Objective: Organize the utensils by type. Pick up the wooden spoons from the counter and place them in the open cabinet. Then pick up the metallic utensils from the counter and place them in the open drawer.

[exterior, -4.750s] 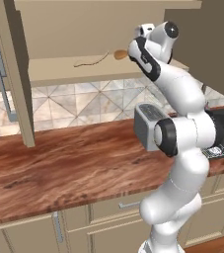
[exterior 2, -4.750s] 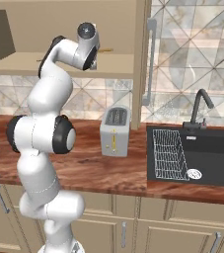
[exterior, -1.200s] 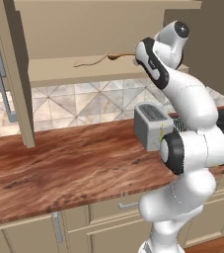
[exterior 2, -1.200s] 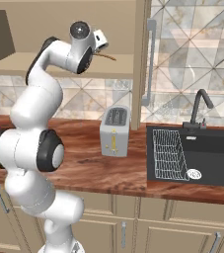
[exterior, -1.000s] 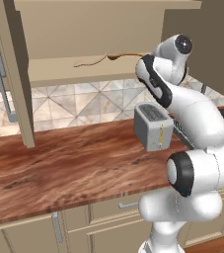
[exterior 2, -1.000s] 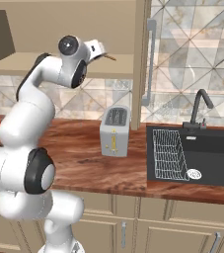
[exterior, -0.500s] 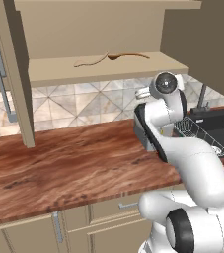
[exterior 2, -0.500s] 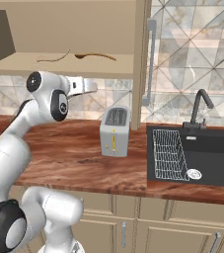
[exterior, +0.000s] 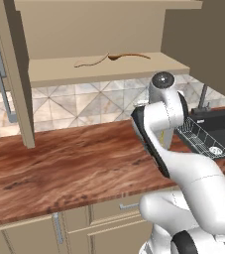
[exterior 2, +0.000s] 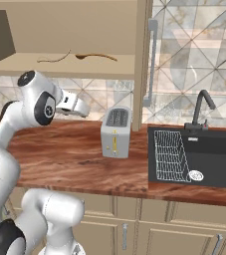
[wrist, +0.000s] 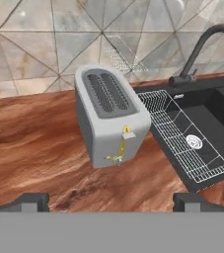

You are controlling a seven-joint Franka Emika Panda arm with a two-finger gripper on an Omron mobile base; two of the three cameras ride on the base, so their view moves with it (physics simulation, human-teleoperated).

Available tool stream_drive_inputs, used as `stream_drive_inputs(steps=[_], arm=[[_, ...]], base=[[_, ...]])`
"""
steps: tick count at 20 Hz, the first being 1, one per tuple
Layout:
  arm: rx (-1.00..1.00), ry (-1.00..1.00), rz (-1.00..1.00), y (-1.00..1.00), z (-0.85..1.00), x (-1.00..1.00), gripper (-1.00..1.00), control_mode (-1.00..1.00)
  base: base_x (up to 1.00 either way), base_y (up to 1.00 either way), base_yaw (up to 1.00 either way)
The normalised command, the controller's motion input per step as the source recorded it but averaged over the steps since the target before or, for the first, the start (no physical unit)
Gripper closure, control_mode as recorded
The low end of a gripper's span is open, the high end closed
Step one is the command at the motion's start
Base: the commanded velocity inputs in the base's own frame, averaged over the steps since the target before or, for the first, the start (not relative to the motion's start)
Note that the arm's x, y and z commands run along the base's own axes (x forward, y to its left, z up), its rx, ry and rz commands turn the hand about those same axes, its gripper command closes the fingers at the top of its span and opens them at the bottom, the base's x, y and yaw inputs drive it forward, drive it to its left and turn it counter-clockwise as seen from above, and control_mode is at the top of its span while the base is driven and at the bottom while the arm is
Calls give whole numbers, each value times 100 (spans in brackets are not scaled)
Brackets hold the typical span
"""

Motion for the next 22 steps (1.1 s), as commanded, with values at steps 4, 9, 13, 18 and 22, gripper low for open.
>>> stream_drive_inputs(steps=[4, 9, 13, 18, 22], arm=[[21, 22, 0, 16, -44, -57, -100, -100], [14, 4, 0, 15, -70, -57, -100, -100], [15, 13, 0, 3, -49, -35, -100, -100], [16, 0, 0, 0, -11, -11, -100, 100], [0, 0, 0, 0, 0, 0, -100, 100]], base=[[0, 0, 0], [0, 0, 0], [0, 0, 0], [-11, 0, 0], [-83, -9, 0]])
